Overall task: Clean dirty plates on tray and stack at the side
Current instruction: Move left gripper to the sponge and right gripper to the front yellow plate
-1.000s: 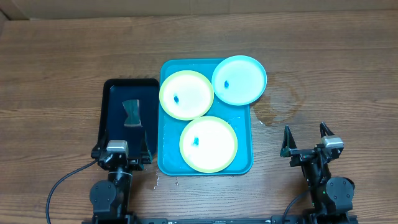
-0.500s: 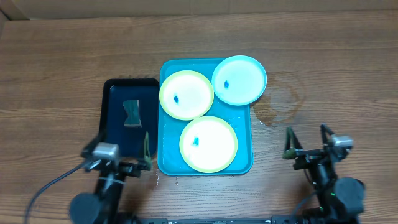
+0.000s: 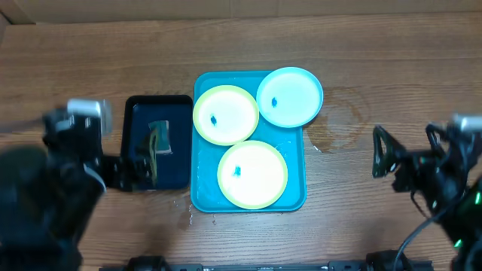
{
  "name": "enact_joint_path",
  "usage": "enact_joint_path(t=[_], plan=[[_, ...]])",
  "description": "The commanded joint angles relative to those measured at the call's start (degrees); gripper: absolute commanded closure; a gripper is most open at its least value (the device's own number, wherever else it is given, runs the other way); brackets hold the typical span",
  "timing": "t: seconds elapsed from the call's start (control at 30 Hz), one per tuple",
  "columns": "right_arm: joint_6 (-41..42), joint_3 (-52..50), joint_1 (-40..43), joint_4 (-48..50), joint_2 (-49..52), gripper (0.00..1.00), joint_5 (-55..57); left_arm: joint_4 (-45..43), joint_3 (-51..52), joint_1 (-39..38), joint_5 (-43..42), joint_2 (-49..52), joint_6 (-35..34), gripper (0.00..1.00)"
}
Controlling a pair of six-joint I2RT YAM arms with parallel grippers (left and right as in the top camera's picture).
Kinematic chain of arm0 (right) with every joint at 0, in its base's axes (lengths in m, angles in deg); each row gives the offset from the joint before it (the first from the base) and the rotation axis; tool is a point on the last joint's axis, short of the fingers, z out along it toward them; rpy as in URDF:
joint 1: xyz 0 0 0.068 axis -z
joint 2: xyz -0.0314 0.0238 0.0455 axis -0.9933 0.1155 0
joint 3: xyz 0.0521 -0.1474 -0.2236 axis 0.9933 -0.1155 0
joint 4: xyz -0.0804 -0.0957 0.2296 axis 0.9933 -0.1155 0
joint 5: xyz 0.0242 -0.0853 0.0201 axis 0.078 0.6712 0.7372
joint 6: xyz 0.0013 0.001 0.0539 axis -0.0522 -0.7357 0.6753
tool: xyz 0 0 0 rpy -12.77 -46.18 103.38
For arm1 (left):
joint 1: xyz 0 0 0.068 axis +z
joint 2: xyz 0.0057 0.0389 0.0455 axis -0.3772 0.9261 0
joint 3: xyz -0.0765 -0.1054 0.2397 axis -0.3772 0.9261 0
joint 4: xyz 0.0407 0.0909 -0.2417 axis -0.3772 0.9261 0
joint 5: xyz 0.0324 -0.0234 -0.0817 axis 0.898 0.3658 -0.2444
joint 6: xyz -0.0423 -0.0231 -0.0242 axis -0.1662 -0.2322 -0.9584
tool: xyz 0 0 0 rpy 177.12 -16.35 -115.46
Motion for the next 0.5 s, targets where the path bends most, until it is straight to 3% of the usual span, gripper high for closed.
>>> enact_joint_path(t=[0.0, 0.13, 0.37, 0.43, 0.47], plan=[[-0.57, 13.31, 0.37, -9.99, 12.44, 0.00, -8.09, 10.32, -13.94, 0.26, -3.28, 12.15, 2.10, 0.00], [0.15, 23.43, 0.37, -20.81, 24.24, 0.00, -14.91, 18.18, -20.11, 0.26, -7.43, 21.35, 2.08, 0.00], [0.09, 26.01, 0.35, -24.09, 36.00, 0.00, -25.27, 23.02, -20.09, 0.24, -8.35, 30.34, 2.14, 0.03], [0.11, 25.99, 0.31, -25.22, 38.56, 0.20, -25.51, 24.46, -20.09, 0.26, -8.24, 32.70, 2.12, 0.96], [0.09, 25.88, 0.24, -25.73, 39.67, 0.31, -25.49, 25.20, -20.02, 0.26, -8.20, 33.62, 2.12, 0.96]])
